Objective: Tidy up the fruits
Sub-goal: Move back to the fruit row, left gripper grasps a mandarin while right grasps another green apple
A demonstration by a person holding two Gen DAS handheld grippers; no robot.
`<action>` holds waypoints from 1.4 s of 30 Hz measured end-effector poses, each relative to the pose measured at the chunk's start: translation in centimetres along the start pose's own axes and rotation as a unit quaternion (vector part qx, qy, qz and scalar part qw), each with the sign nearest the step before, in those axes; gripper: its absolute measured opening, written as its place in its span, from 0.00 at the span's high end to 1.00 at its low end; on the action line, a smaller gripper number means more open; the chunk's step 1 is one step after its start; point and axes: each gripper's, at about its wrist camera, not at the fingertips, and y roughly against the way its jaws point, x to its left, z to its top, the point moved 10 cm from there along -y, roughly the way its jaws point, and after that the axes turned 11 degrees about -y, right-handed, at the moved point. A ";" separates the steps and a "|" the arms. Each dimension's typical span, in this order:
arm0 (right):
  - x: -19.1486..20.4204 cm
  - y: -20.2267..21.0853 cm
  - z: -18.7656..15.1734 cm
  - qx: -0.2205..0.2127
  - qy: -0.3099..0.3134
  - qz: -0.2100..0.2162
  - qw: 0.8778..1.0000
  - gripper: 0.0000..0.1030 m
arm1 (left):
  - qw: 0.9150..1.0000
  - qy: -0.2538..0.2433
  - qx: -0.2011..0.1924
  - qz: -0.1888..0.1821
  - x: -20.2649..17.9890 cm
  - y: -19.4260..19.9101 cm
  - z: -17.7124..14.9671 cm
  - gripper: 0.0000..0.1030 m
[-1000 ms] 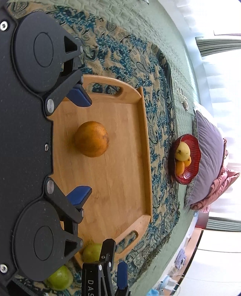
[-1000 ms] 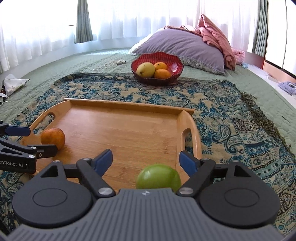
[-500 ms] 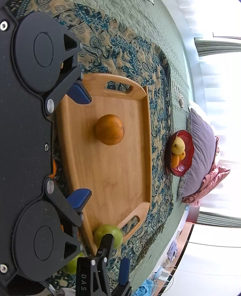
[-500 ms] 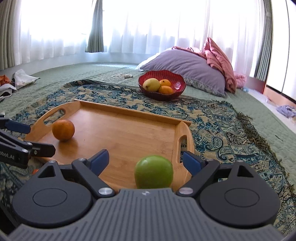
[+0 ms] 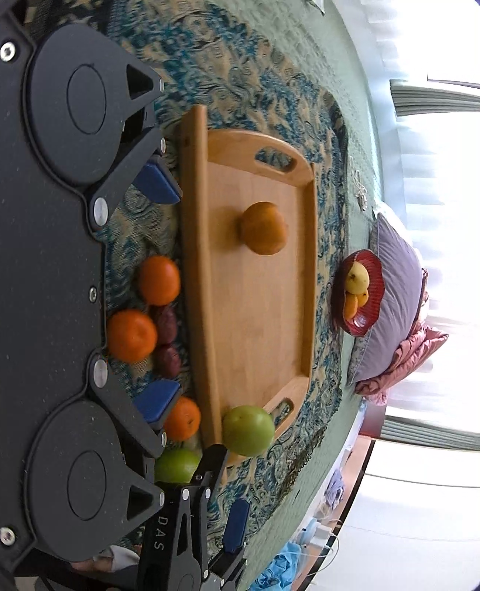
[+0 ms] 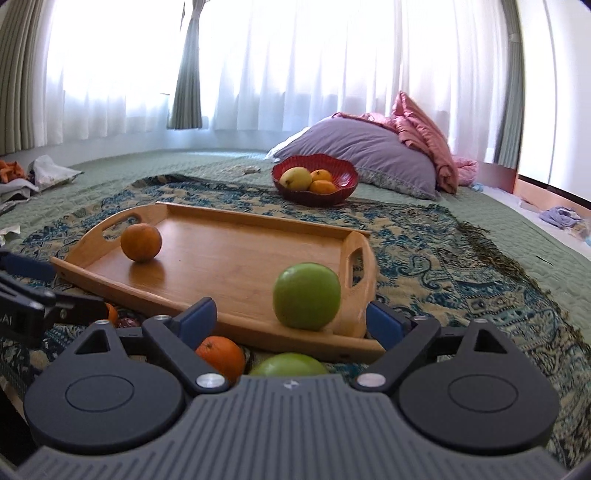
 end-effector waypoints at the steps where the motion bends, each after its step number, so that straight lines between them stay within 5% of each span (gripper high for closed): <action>1: -0.1 0.2 -0.2 -0.004 0.000 -0.003 1.000 0.08 | 1.000 0.001 -0.001 0.001 -0.2 0.1 -0.3 0.01; 12: 0.1 1.2 -2.7 -0.013 0.016 -0.015 1.000 0.08 | 1.000 -0.010 0.003 0.017 -1.9 -0.1 -2.2 0.02; 18: 0.4 1.4 -3.4 -0.016 0.017 -0.014 1.000 0.10 | 1.000 0.003 0.011 0.012 -2.1 -0.2 -2.9 0.14; 22: 0.2 1.7 -3.5 -0.027 0.003 -0.022 0.999 0.14 | 1.000 0.007 0.019 -0.010 -2.7 -0.3 -3.2 0.38; 26: 0.1 1.8 -3.7 -0.026 -0.010 -0.025 0.999 0.20 | 1.000 0.010 0.019 -0.016 -3.2 -0.3 -3.1 0.47; 33: 0.1 1.8 -4.0 -0.025 -0.011 -0.034 0.999 0.26 | 0.999 0.033 0.017 -0.022 -3.4 -0.6 -2.7 0.61; 42: -0.3 1.4 -4.6 -0.015 -0.014 -0.043 0.999 0.30 | 0.999 0.041 0.017 -0.014 -3.2 -0.8 -2.8 0.65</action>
